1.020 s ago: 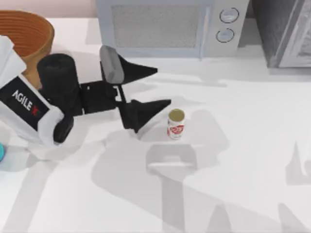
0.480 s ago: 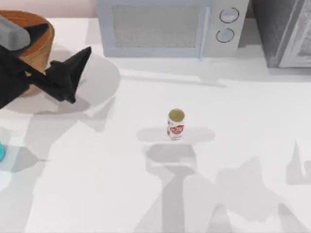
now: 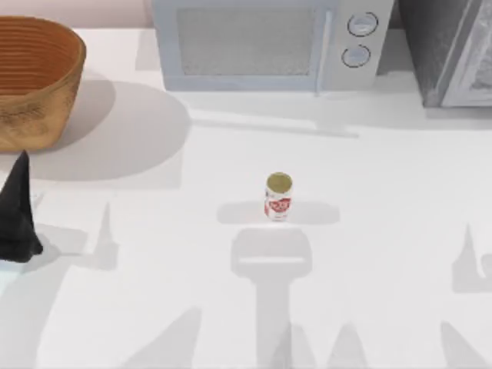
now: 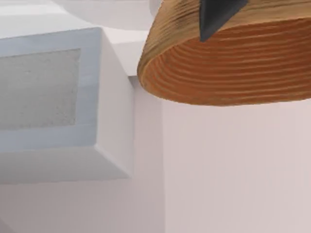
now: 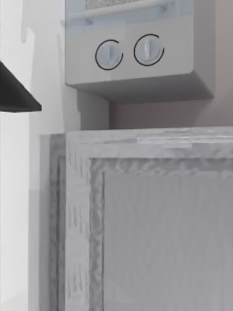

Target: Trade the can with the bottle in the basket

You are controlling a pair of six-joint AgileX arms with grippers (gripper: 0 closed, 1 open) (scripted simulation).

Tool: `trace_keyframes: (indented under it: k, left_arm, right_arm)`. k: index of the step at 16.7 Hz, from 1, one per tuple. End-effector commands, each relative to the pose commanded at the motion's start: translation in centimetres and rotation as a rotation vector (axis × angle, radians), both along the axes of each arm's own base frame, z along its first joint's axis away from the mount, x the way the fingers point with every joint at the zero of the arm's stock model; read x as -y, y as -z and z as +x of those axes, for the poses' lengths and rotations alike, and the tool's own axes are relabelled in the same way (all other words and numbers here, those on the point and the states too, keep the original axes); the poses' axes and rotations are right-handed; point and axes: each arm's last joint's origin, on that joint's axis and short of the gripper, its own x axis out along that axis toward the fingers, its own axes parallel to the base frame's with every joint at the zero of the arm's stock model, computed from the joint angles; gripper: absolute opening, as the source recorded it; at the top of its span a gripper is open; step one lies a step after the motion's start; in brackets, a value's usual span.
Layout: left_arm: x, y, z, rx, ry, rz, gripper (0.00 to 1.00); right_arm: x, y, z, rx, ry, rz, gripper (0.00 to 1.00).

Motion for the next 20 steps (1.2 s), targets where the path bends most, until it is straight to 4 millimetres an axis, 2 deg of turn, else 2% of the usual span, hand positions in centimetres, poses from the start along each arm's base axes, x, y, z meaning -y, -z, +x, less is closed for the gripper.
trace_keyframes:
  k: [3,6,14,20]
  left_arm:
    - [-0.5,2.6,-1.5,-0.004,-0.115,-0.005,1.00]
    - [-0.7,4.2,-1.9,-0.017,-0.178,-0.009,1.00]
    - [-0.8,4.5,-1.9,-0.024,-0.186,-0.008,1.00]
    - [-1.5,5.5,-0.3,-0.089,-0.202,0.013,1.00]
  right_arm:
    - [0.0,0.0,0.0,0.000,0.000,0.000,1.00]
    - [0.0,0.0,0.0,0.000,0.000,0.000,1.00]
    - [0.0,0.0,0.0,0.000,0.000,0.000,1.00]
    - [0.0,0.0,0.0,0.000,0.000,0.000,1.00]
